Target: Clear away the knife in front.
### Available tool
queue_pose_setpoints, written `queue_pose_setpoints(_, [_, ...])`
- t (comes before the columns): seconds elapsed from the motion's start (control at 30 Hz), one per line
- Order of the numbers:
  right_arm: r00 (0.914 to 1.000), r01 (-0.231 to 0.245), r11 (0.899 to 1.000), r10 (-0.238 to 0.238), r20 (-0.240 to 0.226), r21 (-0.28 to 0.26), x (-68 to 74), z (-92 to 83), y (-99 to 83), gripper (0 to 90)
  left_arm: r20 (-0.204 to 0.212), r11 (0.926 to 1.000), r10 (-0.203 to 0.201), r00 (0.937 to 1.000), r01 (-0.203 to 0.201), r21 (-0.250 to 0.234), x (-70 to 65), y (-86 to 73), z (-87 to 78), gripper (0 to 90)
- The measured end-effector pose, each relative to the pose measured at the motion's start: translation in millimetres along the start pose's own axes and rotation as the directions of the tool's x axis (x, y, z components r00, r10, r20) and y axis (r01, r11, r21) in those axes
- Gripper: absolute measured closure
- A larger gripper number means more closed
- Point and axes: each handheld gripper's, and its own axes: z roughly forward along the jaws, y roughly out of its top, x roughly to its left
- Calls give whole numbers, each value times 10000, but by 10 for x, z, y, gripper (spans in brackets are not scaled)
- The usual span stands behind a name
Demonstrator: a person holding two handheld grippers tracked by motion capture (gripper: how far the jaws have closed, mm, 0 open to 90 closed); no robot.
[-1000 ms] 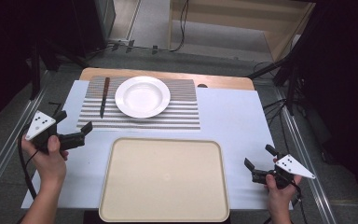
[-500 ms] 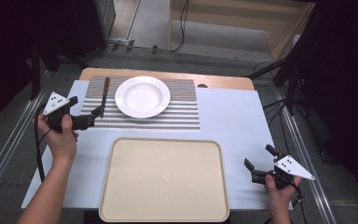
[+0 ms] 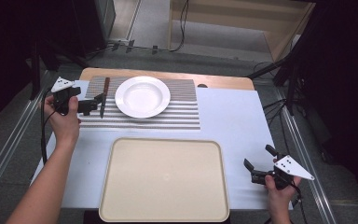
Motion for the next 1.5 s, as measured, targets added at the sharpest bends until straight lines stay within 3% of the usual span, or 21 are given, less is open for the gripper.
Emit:
queue_pose_setpoints(0.2, [10000, 3, 10000, -3, 29, -3, 0, 1, -1, 0, -430, 9956, -299, 9986, 336, 871, 83, 105, 206, 130])
queue_pose_setpoints(0.33, [10000, 20, 10000, -20, 16, 3, 2, 2, -1, 0, -615, 9860, -491, 9969, 582, 1561, 149, 166, 371, 198])
queue_pose_setpoints(0.37, [10000, 44, 10000, -44, 26, 11, 0, 4, -2, 0, -718, 9794, -536, 9960, 664, 1908, 169, 191, 460, 232])
queue_pose_setpoints(0.43, [10000, 40, 10000, -40, 32, 12, 1, 3, -2, 0, -800, 9761, -487, 9956, 645, 2075, 174, 202, 502, 244])
queue_pose_setpoints(0.5, [10000, 42, 10000, -42, 40, 12, 2, 3, -2, 0, -1074, 9714, -443, 9932, 680, 2276, 174, 217, 582, 324])
queue_pose_setpoints(0.77, [9999, 101, 9999, -101, 10, 19, 5, 5, -4, 0, -1249, 9332, -528, 9908, 935, 3470, 196, 269, 908, 426])
queue_pose_setpoints(1.03, [10000, 60, 10000, -60, 27, 10, 3, 7, -4, 0, -1574, 9064, -929, 9832, 1490, 3952, 270, 321, 1114, 509])
queue_pose_setpoints(1.13, [10000, 62, 10000, -62, 21, 3, 2, 8, -4, 0, -1357, 9003, -1138, 9842, 1599, 4047, 321, 341, 1143, 519])
queue_pose_setpoints(1.2, [10000, 56, 10000, -56, 13, -2, 2, 9, -4, 0, -1364, 8828, -1273, 9824, 1749, 4359, 356, 345, 1180, 565])
queue_pose_setpoints(1.27, [10000, 49, 10000, -49, 7, 9, 3, 9, -3, 0, -1473, 8707, -1427, 9787, 1949, 4515, 378, 342, 1213, 597])
queue_pose_setpoints(1.43, [10000, 49, 10000, -49, 10, 20, 3, 11, -3, 0, -1905, 8566, -1061, 9759, 1870, 4809, 357, 346, 1295, 619])
queue_pose_setpoints(1.5, [10000, 32, 10000, -32, 14, 25, 4, 11, -4, 0, -1987, 8439, -891, 9760, 1800, 5054, 342, 339, 1330, 638])
